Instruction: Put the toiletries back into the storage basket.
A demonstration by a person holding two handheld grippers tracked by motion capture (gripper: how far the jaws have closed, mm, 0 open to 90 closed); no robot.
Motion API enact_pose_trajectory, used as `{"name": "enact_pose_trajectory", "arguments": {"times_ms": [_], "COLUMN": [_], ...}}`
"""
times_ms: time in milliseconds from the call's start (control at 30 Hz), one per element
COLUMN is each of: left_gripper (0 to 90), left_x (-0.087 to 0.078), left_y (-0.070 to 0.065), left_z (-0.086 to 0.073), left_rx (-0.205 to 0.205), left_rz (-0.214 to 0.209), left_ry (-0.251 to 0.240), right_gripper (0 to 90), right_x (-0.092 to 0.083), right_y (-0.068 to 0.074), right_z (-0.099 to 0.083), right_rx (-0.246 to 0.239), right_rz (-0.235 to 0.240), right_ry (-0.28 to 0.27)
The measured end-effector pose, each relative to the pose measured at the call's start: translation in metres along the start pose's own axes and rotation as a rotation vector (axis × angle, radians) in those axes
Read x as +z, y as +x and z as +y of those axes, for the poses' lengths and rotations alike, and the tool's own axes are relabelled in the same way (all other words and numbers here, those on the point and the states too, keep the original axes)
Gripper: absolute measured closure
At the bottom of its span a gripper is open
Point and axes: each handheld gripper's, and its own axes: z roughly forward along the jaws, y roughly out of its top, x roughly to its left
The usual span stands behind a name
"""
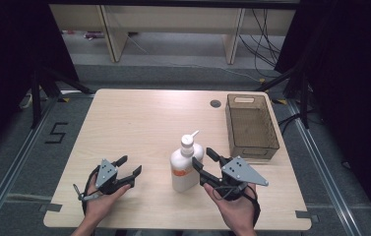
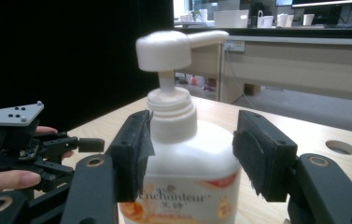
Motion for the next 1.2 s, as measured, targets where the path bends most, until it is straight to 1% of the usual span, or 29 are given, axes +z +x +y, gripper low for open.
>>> {"name": "enact_pose_trajectory", "arguments": {"times_ms": [33,67,100,167,200,233,267,300,333,367,400,433,467,500,533,567,633,667,700,800,833,867,900,933,1033,1100,1133,1167,1200], "left_gripper": [32.1,32.1,31.9,31.8,31.7,31.7,31.7,31.7,31.7,31.7,31.7,31.7,31.7,31.7,31.7,31.7,31.7,31.7,31.7,31.7,31.9,31.9,31.9,31.9,32.3,32.4,32.5,32.6,32.6], "left_x": [0.0,0.0,0.002,0.002,0.002,0.001,0.001,0.001,0.0,0.0,0.0,0.001,0.001,0.001,0.001,0.001,0.001,0.001,0.001,0.001,0.001,0.001,0.001,0.001,0.001,0.002,0.002,0.002,0.002], "left_y": [0.0,0.0,-0.001,-0.001,-0.002,-0.002,-0.002,-0.002,-0.002,-0.003,-0.003,-0.003,-0.003,-0.003,-0.003,-0.003,-0.003,-0.003,-0.002,-0.002,-0.003,-0.003,-0.003,-0.003,-0.004,-0.005,-0.006,-0.006,-0.006], "left_z": [0.0,0.0,0.0,0.0,0.0,0.0,0.0,0.0,0.0,0.0,0.0,0.0,0.0,0.0,0.0,0.0,0.0,0.0,0.0,0.0,0.0,0.0,0.0,0.0,0.0,0.0,0.0,0.001,0.001], "left_rx": [-0.001,0.0,-0.002,0.008,0.008,0.01,0.011,0.01,0.012,0.017,0.019,0.02,0.022,0.021,0.021,0.021,0.018,0.015,0.014,0.012,0.013,0.015,0.017,0.018,0.025,0.035,0.04,0.041,0.039], "left_rz": [0.002,0.005,0.005,0.004,0.002,0.007,0.009,0.011,0.012,0.014,0.013,0.007,0.011,0.011,0.013,0.013,0.013,0.013,0.013,0.018,0.021,0.02,0.02,0.021,0.022,0.023,0.027,0.027,0.029], "left_ry": [0.003,0.007,0.001,0.006,-0.002,0.004,0.004,0.002,0.0,0.0,0.002,-0.004,0.008,0.009,0.011,0.011,0.01,0.011,0.011,0.013,0.015,0.015,0.014,0.013,0.018,0.015,0.024,0.025,0.024], "right_gripper": [47.1,47.3,48.2,48.5,48.7,48.9,49.2,49.4,49.4,49.5,49.5,49.5,49.5,49.5,49.4,49.4,49.4,49.3,49.3,49.3,49.3,49.3,49.3,49.4,49.9,49.9,50.2,51.0,51.0], "right_x": [0.001,0.001,0.002,0.002,0.003,0.004,0.004,0.005,0.008,0.008,0.011,0.012,0.013,0.015,0.018,0.019,0.022,0.024,0.026,0.03,0.032,0.034,0.035,0.036,0.039,0.039,0.04,0.04,0.04], "right_y": [0.001,0.002,0.003,0.006,0.006,0.008,0.009,0.009,0.011,0.011,0.013,0.014,0.013,0.014,0.012,0.013,0.013,0.012,0.012,0.011,0.011,0.011,0.011,0.012,0.012,0.012,0.012,0.011,0.011], "right_z": [0.0,0.001,0.003,0.004,0.005,0.006,0.006,0.007,0.007,0.009,0.01,0.012,0.014,0.016,0.018,0.019,0.021,0.022,0.022,0.022,0.023,0.023,0.023,0.023,0.025,0.026,0.027,0.029,0.029], "right_rx": [0.013,0.008,0.016,0.026,0.009,0.012,0.019,0.001,0.015,0.012,0.017,0.007,-0.019,-0.009,-0.018,0.006,0.005,-0.017,-0.003,0.006,0.009,0.009,0.004,0.004,-0.005,0.001,0.002,-0.016,-0.016], "right_rz": [0.003,0.006,0.016,0.023,0.019,0.032,0.028,0.019,0.034,0.034,0.039,0.04,0.029,0.027,0.022,0.032,0.033,0.021,0.036,0.029,0.035,0.043,0.037,0.041,0.029,0.033,0.031,0.02,0.02], "right_ry": [-0.005,0.0,-0.017,-0.016,-0.023,-0.021,-0.022,-0.027,-0.026,-0.01,-0.015,-0.017,-0.026,-0.036,-0.042,-0.02,-0.008,-0.015,-0.006,-0.001,-0.001,0.002,0.007,0.011,0.003,0.003,0.002,0.006,0.006]}}
